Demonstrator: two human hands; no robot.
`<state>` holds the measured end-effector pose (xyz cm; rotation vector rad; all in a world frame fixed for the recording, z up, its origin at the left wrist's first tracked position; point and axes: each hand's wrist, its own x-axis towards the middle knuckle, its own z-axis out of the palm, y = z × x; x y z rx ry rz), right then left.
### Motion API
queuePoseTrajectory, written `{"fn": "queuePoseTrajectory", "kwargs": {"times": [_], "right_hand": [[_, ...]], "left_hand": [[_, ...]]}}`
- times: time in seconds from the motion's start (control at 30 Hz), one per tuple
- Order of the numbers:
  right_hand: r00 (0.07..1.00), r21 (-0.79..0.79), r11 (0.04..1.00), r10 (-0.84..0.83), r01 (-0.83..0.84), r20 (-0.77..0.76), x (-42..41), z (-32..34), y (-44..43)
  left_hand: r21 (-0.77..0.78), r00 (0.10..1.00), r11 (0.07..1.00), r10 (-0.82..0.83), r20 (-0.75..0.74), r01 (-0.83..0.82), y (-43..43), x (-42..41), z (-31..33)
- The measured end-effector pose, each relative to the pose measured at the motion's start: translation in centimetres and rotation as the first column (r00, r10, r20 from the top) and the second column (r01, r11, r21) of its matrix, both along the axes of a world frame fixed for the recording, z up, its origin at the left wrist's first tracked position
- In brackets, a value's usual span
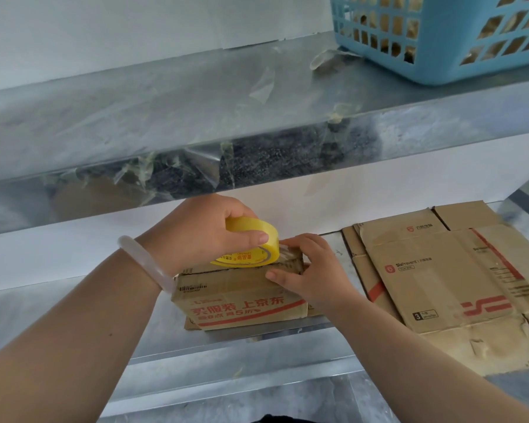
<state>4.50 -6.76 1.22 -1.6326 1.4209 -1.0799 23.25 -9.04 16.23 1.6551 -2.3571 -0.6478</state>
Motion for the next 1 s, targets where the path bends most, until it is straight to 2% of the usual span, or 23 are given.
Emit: {"fn": "queuePoseTrajectory", "kwargs": {"times": [0.13, 0.27, 0.33, 0.5, 0.7, 0.9, 1.0], "right_hand": [[1.000, -0.011, 1.000, 0.004, -0.004, 0.007, 0.0, 0.1, 0.1], [1.000, 0.029, 0.999, -0.026, 0.026, 0.001, -0.8, 0.1, 0.2], [1.000, 0.043, 0.999, 0.003, -0.003, 0.002, -0.9, 0.1, 0.2], [1.000, 0.038, 0.999, 0.015, -0.014, -0.019, -0.3, 0.0, 0.2], [1.000, 0.034, 0.999, 0.025, -0.024, -0.007, -0.2, -0.2, 0.2], [0.999, 0.046, 0.999, 0.028, -0.026, -0.037, -0.2, -0.1, 0.2], [0.999, 0.042, 0.999, 0.033, -0.031, -0.043, -0.1, -0.1, 0.3]], "left_hand": [[0.003, 0.999, 1.000, 0.000, 0.039, 0.000, 0.1, -0.2, 0.3], [-0.004, 0.958, 0.999, 0.046, 0.284, -0.047, -0.9, 1.3, 0.5], [0.015, 0.936, 0.998, 0.053, 0.347, -0.062, -1.2, 2.4, 0.5], [-0.030, 0.930, 0.996, 0.089, 0.356, -0.084, -0.6, 4.8, 0.4], [-0.072, 0.980, 0.996, 0.060, 0.190, -0.047, 0.5, 7.5, -0.5], [-0.260, 0.909, 0.965, 0.124, 0.399, -0.017, 0.6, 7.7, -0.8], [-0.284, 0.895, 0.959, 0.141, 0.423, -0.017, 0.7, 8.8, -0.9]]}}
